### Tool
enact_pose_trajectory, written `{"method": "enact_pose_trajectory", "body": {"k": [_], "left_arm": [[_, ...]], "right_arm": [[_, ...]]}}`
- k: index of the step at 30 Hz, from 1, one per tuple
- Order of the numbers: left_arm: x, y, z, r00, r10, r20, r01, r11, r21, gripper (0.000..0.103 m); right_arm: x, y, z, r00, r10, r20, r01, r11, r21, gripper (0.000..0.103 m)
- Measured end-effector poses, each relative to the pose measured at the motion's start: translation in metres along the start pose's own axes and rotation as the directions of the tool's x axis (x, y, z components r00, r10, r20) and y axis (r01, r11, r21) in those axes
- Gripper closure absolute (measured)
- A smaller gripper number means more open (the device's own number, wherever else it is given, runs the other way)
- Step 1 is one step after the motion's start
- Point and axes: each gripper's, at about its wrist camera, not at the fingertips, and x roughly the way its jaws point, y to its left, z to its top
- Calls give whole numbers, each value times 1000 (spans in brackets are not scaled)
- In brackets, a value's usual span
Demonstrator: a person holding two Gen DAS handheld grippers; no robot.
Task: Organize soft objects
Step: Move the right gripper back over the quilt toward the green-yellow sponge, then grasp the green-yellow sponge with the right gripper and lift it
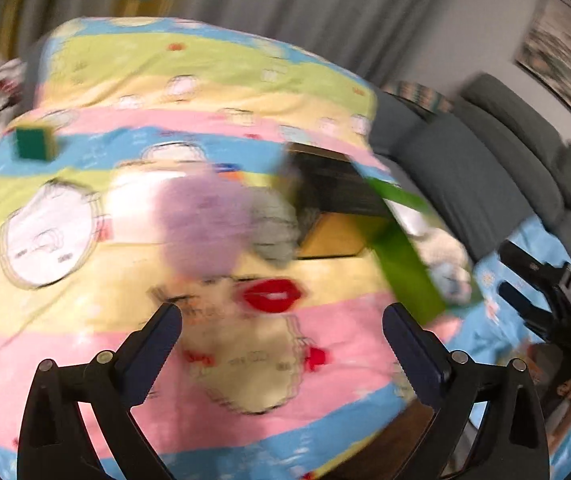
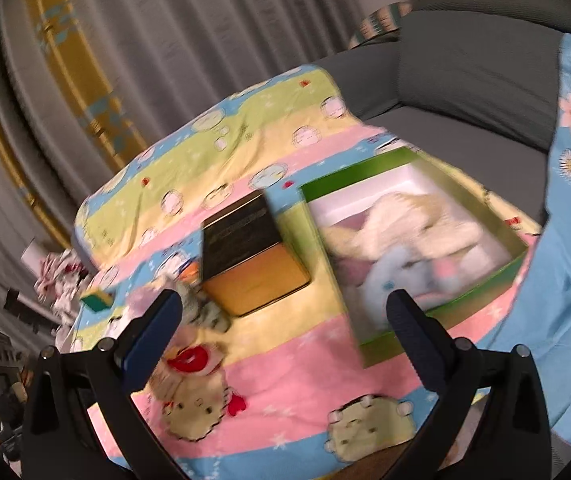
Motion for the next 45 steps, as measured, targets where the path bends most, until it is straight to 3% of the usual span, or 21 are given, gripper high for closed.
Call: {"method": "enact_pose_trajectory", "body": {"k": [8,17,20,22,23,24,25,27,29,32,33,34,36,39,43,44,45], "left_arm": [[-31,89,-14,973,215,79,-204,971,-125,3],[-33,171,8,939,328,100,-294,921,-256,3],[-32,195,4,932,344,117,-296,905,-304,3],[-30,210,-5,937,324,128,-263,900,-348,3],[-30,216,-8,938,326,120,-262,891,-371,3],[-30,220,-9,935,339,106,-274,879,-390,3],[-32,223,-9,928,362,91,-296,862,-412,3],[-42,227,-11,914,386,124,-301,850,-433,3],[-52,232,-12,895,424,140,-328,837,-437,3],[-57,238,-17,842,529,104,-434,779,-452,3],[-57,240,-17,842,530,98,-436,777,-454,3],[-58,243,-18,854,513,89,-421,782,-460,3],[-60,248,-19,875,475,91,-377,788,-486,3],[-59,252,-20,898,431,89,-335,800,-498,3],[-56,250,-20,891,448,75,-358,795,-490,3],[-56,250,-20,891,447,74,-359,796,-487,3],[-56,251,-20,893,444,72,-357,797,-487,3]], "right_arm": [[31,67,-23,990,58,-127,-72,992,-107,1],[78,167,-41,946,190,-263,-237,958,-162,1],[109,220,-40,903,275,-329,-350,916,-195,2],[132,256,-38,878,299,-374,-402,885,-236,5],[146,279,-38,869,297,-395,-421,863,-278,8],[160,304,-39,869,274,-413,-426,839,-339,17],[170,319,-40,871,254,-420,-424,821,-382,30],[202,363,-43,871,213,-444,-433,760,-485,41],[236,395,-46,858,179,-481,-450,713,-538,41],[280,436,-53,873,119,-472,-428,651,-627,38],[291,443,-54,877,104,-469,-420,638,-646,33],[308,456,-60,873,83,-480,-424,616,-665,25],[326,471,-61,875,59,-481,-422,583,-695,20],[351,493,-70,929,-25,-369,-306,509,-805,20],[375,503,-81,921,-24,-388,-335,456,-824,20],[382,503,-87,930,-43,-365,-310,443,-841,22],[385,503,-91,934,-48,-355,-299,438,-848,31]]}}
